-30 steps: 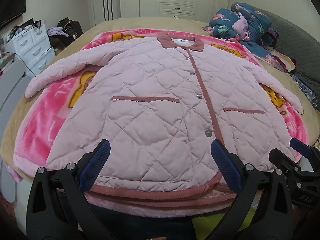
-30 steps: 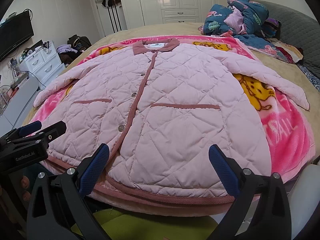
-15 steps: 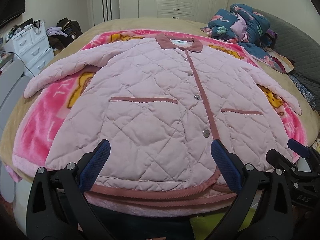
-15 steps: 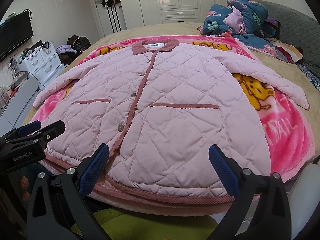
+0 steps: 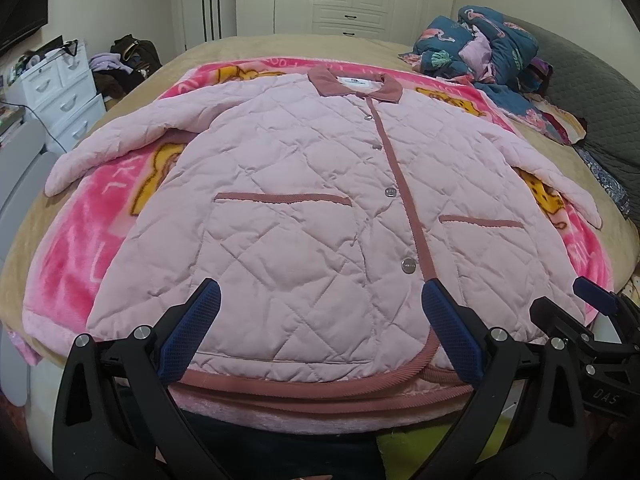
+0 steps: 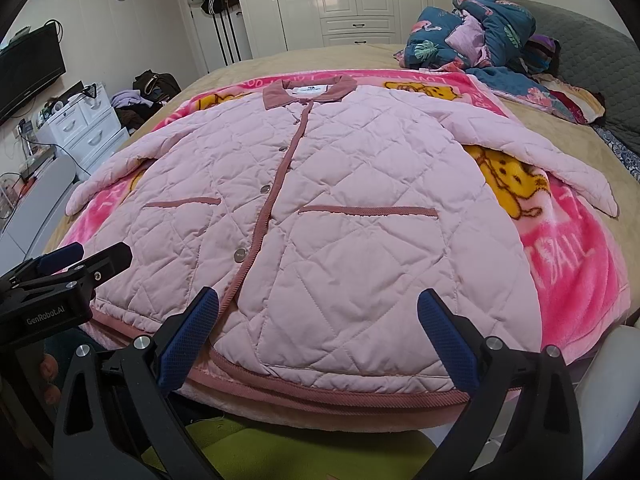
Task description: Fold large clothes
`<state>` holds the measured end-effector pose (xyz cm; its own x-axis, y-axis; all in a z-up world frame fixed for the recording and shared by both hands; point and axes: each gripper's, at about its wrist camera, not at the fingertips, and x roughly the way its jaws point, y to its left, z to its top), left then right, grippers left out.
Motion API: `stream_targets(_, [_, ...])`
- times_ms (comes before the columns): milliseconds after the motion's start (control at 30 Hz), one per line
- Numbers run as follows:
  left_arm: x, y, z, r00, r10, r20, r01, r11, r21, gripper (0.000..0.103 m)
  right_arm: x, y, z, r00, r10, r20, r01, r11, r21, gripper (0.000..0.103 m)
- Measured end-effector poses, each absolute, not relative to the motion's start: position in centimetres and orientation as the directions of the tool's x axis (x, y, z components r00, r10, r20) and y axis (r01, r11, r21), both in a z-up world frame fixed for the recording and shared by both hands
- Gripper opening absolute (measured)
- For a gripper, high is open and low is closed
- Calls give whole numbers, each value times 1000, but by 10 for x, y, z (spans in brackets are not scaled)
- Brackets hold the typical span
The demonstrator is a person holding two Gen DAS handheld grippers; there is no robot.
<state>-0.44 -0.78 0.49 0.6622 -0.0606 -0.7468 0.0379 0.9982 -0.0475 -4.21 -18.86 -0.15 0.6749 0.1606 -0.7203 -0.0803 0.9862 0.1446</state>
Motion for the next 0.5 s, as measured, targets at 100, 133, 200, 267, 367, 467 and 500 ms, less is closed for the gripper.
stream_targets(100, [-5, -8, 5, 662, -62, -747, 38, 998, -49, 94, -42, -189, -2, 675, 161, -720, -80, 986, 146, 99])
stream_targets(133, [-4, -8, 5, 662, -61, -747, 37, 998, -48, 94, -42, -189, -2, 675, 161, -720, -80, 986, 146, 99])
stream_targets(200, [-4, -8, 5, 662, -61, -747, 36, 998, -49, 94, -42, -189, -1, 675, 161, -720, -79, 986, 146, 99])
stream_targets(267, [-4, -9, 4, 661, -63, -748, 35, 998, -53, 94, -42, -189, -1, 676, 160, -719, -80, 986, 144, 99])
stream_targets(367, [-3, -11, 4, 657, -60, -751, 28, 998, -55, 94, -42, -190, 0, 686, 156, -711, -83, 987, 136, 99])
stream_targets(467, [-1, -13, 4, 656, -53, -753, 20, 998, -53, 94, -38, -196, 0, 693, 150, -705, -70, 988, 141, 99])
stream_targets(500, [0, -13, 4, 656, -53, -753, 19, 998, -54, 94, -36, -198, 0, 695, 146, -704, -62, 988, 143, 99])
